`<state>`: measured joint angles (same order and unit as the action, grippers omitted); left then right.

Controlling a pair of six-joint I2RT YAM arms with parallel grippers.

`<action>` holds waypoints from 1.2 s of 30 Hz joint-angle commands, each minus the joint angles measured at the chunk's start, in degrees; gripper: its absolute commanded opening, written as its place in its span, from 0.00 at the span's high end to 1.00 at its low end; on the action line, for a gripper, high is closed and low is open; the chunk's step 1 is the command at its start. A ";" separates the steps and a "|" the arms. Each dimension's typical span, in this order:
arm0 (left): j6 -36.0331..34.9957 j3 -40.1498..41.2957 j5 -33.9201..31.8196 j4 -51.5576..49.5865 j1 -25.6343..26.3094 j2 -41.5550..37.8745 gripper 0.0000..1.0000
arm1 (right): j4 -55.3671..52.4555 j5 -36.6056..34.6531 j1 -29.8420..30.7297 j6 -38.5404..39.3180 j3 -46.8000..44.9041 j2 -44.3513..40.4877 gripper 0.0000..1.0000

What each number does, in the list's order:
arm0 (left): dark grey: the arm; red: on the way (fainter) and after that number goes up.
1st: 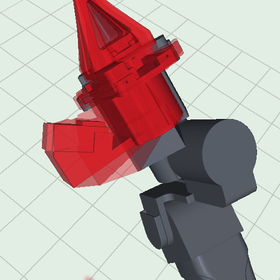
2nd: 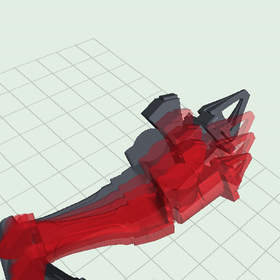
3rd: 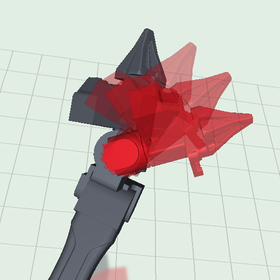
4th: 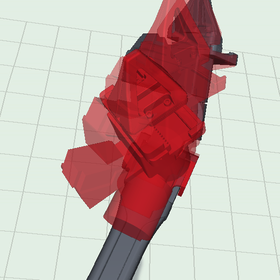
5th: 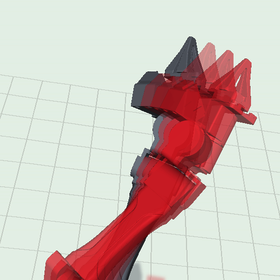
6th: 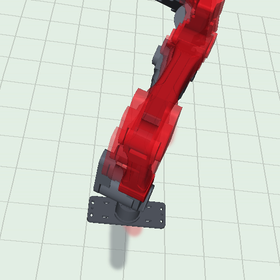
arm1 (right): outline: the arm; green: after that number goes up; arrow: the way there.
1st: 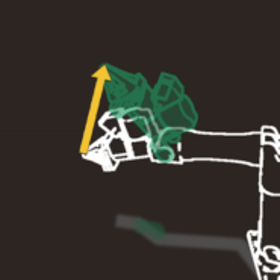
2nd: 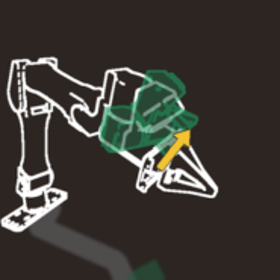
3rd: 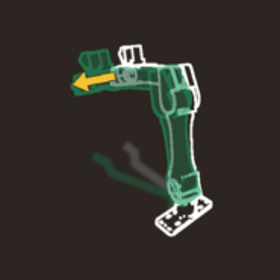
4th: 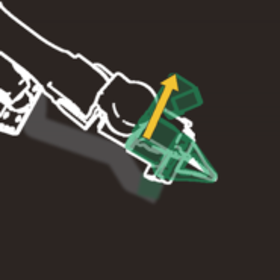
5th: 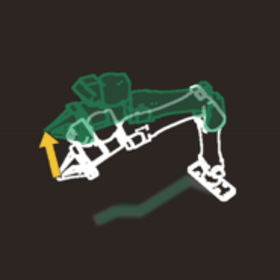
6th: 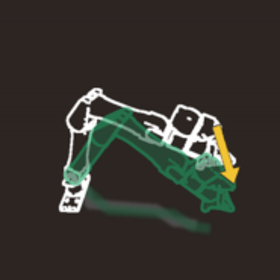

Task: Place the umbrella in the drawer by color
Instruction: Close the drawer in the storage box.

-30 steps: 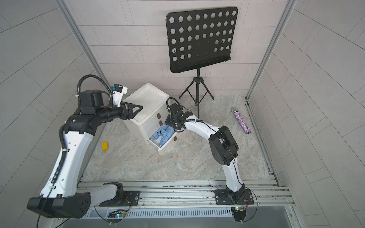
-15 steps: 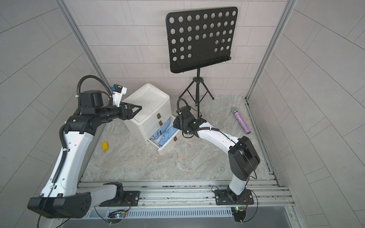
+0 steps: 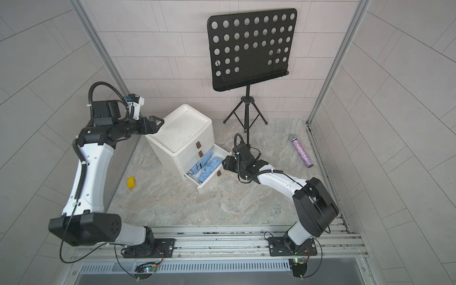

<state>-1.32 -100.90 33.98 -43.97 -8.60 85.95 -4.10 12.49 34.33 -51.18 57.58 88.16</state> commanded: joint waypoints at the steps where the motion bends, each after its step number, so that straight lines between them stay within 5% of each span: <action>1: -4.21 -5.36 -0.66 -1.45 -0.38 6.69 0.10 | -0.61 -0.01 -0.05 3.35 -0.26 -3.24 0.37; 9: -19.68 -21.40 1.30 -15.09 -0.45 21.61 0.10 | -0.80 -0.50 -0.79 4.69 -3.24 -5.47 0.35; 21: -26.83 -22.49 0.59 -14.92 -0.45 25.18 0.10 | 1.13 -0.21 -1.36 4.41 -8.14 -7.82 0.35; 36: -30.41 -27.05 5.67 -21.51 -0.44 31.90 0.43 | 21.39 7.32 -1.85 -1.04 -20.02 -5.83 0.39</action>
<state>-29.80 -126.63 38.17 -62.33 -8.86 116.38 10.85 18.02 32.82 -50.48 38.65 81.60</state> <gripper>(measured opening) 0.567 0.613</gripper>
